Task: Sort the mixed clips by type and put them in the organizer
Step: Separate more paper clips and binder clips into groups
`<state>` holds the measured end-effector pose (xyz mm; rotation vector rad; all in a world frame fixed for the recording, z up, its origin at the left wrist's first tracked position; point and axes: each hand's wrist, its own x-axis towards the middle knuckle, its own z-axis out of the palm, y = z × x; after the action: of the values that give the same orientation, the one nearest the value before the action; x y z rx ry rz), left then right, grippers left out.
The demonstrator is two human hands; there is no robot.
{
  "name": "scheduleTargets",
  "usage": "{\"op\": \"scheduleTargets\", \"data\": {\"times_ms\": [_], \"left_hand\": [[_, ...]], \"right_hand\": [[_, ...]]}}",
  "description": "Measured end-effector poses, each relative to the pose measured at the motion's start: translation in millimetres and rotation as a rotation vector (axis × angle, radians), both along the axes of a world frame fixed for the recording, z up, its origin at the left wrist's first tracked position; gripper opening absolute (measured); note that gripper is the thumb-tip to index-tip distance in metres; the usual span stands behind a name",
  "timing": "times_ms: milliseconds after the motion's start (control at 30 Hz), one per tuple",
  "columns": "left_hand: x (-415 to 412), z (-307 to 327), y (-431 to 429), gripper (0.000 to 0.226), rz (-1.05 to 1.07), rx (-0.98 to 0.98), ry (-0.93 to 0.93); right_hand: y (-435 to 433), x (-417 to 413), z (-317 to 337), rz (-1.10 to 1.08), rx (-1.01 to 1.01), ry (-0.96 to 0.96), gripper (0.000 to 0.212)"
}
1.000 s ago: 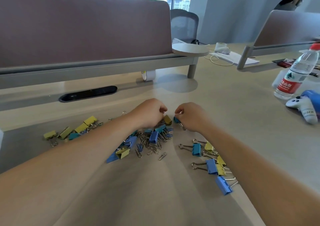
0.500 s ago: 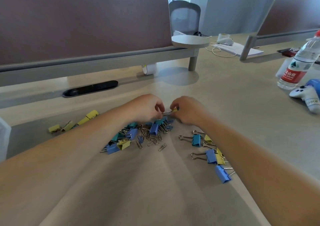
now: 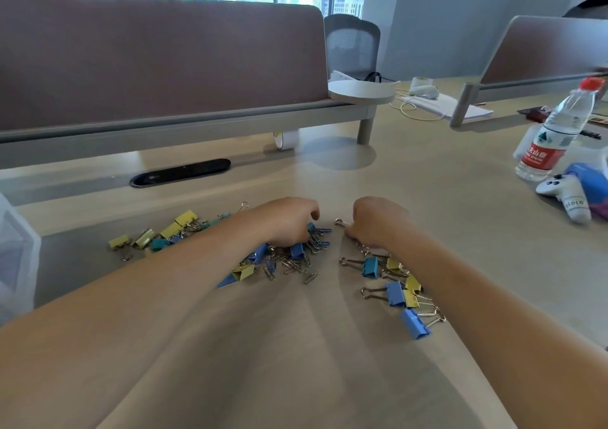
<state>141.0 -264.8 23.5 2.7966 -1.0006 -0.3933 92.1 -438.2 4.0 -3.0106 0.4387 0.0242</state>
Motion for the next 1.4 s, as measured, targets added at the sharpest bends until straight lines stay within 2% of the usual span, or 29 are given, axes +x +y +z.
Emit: {"op": "scheduleTargets", "data": {"times_ms": [133, 267, 433, 500, 633, 767, 900, 1067, 1233, 1400], "left_hand": [[-2.3, 1.9, -1.2, 0.056, 0.010, -0.003, 0.010], [-4.0, 7.3, -2.1, 0.041, -0.001, 0.011, 0.016], [-4.7, 7.6, 1.3, 0.029, 0.015, -0.034, 0.009], [-4.7, 6.1, 2.1, 0.022, 0.013, -0.039, -0.014], [-4.6, 1.6, 5.0, 0.020, 0.016, -0.064, -0.012], [-4.0, 0.0, 8.5, 0.018, 0.046, -0.110, 0.027], [-6.2, -0.4, 9.9, 0.025, 0.080, -0.148, 0.061], [-6.5, -0.1, 11.9, 0.027, 0.087, -0.159, 0.077], [-7.0, 4.0, 18.5, 0.030, 0.105, -0.185, 0.100], [-6.9, 12.1, 26.2, 0.021, 0.033, -0.202, 0.093]], "right_hand": [[0.4, -6.5, 10.4, -0.023, -0.040, 0.118, 0.015], [7.6, -8.5, 23.9, -0.013, -0.113, 0.264, 0.021], [16.2, -11.8, 34.7, -0.009, -0.206, 0.327, 0.022], [16.6, -12.8, 33.8, -0.027, -0.228, 0.257, 0.021], [18.3, -10.6, 25.0, 0.013, -0.184, -0.049, 0.016], [24.8, -2.5, 16.5, 0.137, -0.078, -0.166, 0.019], [31.6, 3.4, 10.1, 0.265, 0.240, -0.101, 0.025], [41.5, 6.3, 1.6, 0.315, 0.219, -0.043, 0.020], [42.7, 9.0, 0.2, 0.280, 0.243, -0.128, 0.015], [42.5, 13.0, 0.3, 0.286, 0.202, -0.085, 0.027]]}}
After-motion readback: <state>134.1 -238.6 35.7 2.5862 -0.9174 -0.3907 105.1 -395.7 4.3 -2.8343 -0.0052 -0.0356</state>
